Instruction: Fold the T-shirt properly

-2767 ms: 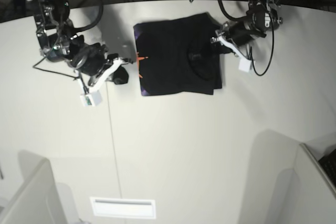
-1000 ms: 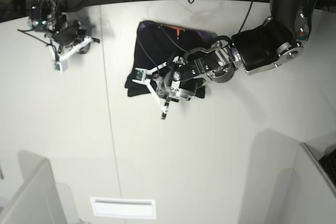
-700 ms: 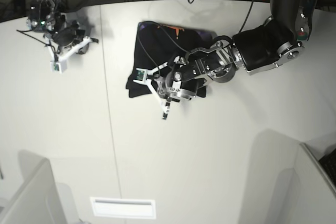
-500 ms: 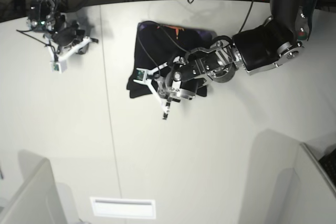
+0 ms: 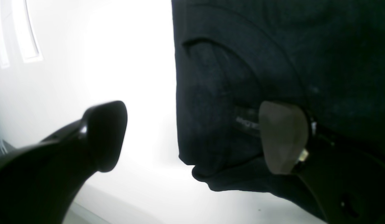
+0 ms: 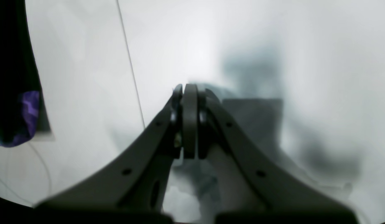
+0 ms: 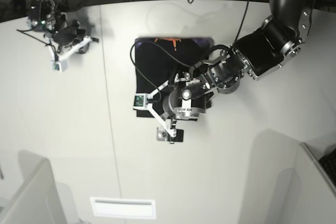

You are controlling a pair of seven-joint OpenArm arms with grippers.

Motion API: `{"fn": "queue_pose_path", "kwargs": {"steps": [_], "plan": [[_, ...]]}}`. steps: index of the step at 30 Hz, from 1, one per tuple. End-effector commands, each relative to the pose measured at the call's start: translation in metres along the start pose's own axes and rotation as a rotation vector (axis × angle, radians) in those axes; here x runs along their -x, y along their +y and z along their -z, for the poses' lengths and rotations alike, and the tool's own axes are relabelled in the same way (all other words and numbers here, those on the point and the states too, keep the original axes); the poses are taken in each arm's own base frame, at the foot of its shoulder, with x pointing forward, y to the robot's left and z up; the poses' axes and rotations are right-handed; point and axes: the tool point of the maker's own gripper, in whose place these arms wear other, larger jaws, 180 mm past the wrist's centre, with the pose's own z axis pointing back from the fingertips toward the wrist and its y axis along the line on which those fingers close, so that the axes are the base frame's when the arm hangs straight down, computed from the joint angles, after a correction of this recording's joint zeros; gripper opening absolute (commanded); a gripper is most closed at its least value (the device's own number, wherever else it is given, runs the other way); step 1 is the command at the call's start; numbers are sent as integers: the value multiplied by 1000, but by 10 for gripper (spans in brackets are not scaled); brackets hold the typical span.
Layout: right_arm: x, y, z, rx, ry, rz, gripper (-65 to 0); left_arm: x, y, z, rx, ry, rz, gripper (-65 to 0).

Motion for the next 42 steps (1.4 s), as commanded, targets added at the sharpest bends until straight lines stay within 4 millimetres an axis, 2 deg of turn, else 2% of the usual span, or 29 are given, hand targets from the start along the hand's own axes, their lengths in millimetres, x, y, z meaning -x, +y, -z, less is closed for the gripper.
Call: {"fn": "queue_pose_path", "kwargs": {"steps": [1,3,5,6,8,10,13,17,20,23,26,28,32,34,35,37,40,42], "plan": [[-7,1,-5,-8,-28,-17,-650,-11,37,-20,-99,-51,-26,-8],[-5,1,-8,-6,-29,-23,-650,-13,50,-39,-137,-126,-135,-46],[-5,3,-17,-3,-45,-39,-650,1,61,-61,-166,-191,-265,-128],[-6,4,-24,-2,-58,-57,-650,12,59,-71,-166,-222,-336,-201],[-9,6,-40,4,-78,-112,-650,33,52,-90,-178,-259,-437,-398],[-5,7,-49,7,-77,-139,-650,58,32,-102,-170,-255,-519,-650],[9,-4,-54,30,-42,-141,-650,110,-3,-108,-141,-186,-680,-650],[31,-37,-70,116,2,-102,-650,181,-66,-126,-89,-44,-870,-650],[51,-64,-87,189,53,-70,-650,212,-116,-143,-11,50,-952,-650],[91,-85,-108,248,160,-52,-650,235,-179,-164,89,172,-1027,-650],[139,-91,-130,268,290,-47,-650,254,-241,-193,182,313,-1089,-650],[170,-84,-139,250,375,-40,-650,257,-277,-211,252,383,-1119,-650],[236,-38,-140,71,569,-93,-650,243,-339,-237,379,460,-1205,-650],[268,-21,-133,-6,651,-102,-650,230,-368,-248,449,490,-1231,-650],[280,-20,-125,-21,688,-122,-650,224,-381,-250,476,509,-1237,-650],[308,-24,-106,-24,780,-173,-650,213,-412,-248,528,547,-1217,-650],[348,-33,-74,-21,891,-248,-650,192,-461,-233,589,540,-1151,-650],[373,-36,-57,-37,928,-292,-650,178,-485,-211,605,497,-1118,-650]]}}
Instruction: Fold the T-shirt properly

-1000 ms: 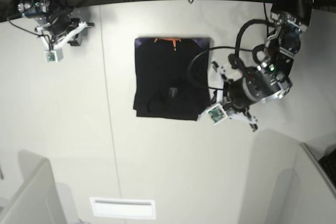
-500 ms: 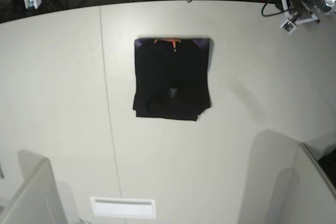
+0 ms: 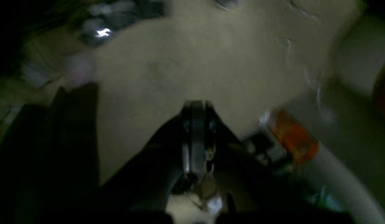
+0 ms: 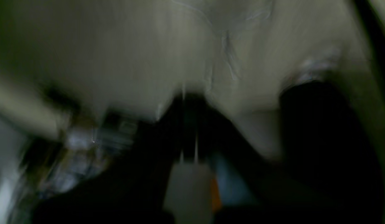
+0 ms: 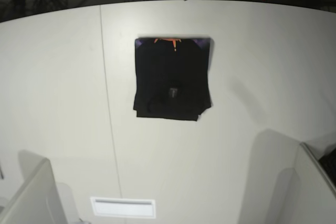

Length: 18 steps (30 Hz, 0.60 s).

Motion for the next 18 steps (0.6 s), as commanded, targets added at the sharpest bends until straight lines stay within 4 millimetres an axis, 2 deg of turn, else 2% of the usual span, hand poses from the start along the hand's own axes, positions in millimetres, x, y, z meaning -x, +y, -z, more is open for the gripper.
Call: {"fn": "queue_pose_path", "kwargs": {"steps": [1,4,6,9,11,13,15,17,18], "plan": [[18,-2,12,3,59,-24,-650,-2,-2,11,0,-18,4,-650],[22,-20,43,44,109,-103,-650,-4,-8,59,40,-21,-75,-650],[21,-20,59,58,103,-127,-650,-1,-8,86,77,-14,-146,-650],[16,-27,71,81,28,-83,-650,-2,0,120,107,-57,-265,-650],[9,-23,77,83,-50,-63,-650,-7,10,138,110,-133,-370,-650],[0,-20,79,84,-125,-50,-650,-16,22,147,92,-235,-486,-650],[-10,-13,80,76,-173,-45,-650,-33,37,145,51,-359,-576,-650],[-19,1,82,55,-200,-44,-650,-61,52,137,28,-487,-544,-650],[-22,12,84,39,-203,-43,-650,-67,51,136,41,-501,-496,-650]]}}
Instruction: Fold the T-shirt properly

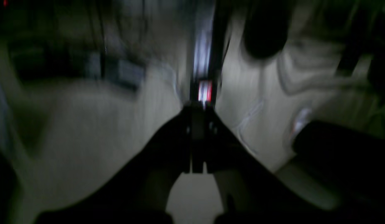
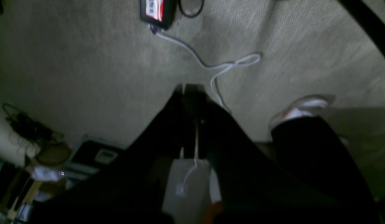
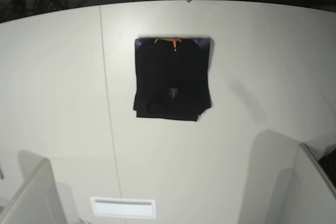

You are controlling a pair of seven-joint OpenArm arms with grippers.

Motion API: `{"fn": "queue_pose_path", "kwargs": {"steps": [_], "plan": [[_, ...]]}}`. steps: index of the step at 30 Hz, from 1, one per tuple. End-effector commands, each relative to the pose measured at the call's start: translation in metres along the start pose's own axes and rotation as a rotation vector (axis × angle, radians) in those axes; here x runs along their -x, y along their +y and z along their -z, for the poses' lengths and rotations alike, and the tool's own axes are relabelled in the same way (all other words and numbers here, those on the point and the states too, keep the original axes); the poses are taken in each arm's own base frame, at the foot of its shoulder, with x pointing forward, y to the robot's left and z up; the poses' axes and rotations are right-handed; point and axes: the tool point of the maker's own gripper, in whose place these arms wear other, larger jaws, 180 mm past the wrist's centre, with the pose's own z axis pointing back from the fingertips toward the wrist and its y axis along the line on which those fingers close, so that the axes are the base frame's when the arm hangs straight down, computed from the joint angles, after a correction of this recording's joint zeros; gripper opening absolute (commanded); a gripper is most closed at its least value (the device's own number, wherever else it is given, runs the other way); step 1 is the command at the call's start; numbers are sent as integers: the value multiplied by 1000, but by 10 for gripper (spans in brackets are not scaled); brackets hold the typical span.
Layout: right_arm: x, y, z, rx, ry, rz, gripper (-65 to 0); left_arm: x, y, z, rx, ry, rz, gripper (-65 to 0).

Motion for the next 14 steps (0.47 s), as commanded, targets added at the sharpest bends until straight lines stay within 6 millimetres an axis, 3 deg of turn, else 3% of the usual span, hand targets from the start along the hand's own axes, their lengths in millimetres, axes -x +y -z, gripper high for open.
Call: {"fn": "queue_pose_path", "kwargs": {"steps": [1,5,7,14], "plan": [[1,20,2,-36,-1,8,-650,8,-3,-3,29,33,33,-650],[-4,41,5,-66,-8,14,-650,6,-20,12,89,111,167,-650],[-9,47,6,-75,-18,17,-650,7,-14,17,40,142,229,-650],[-35,12,7,100,-63,-3,-650,-5,10,21,-89,137,399,-650]]}}
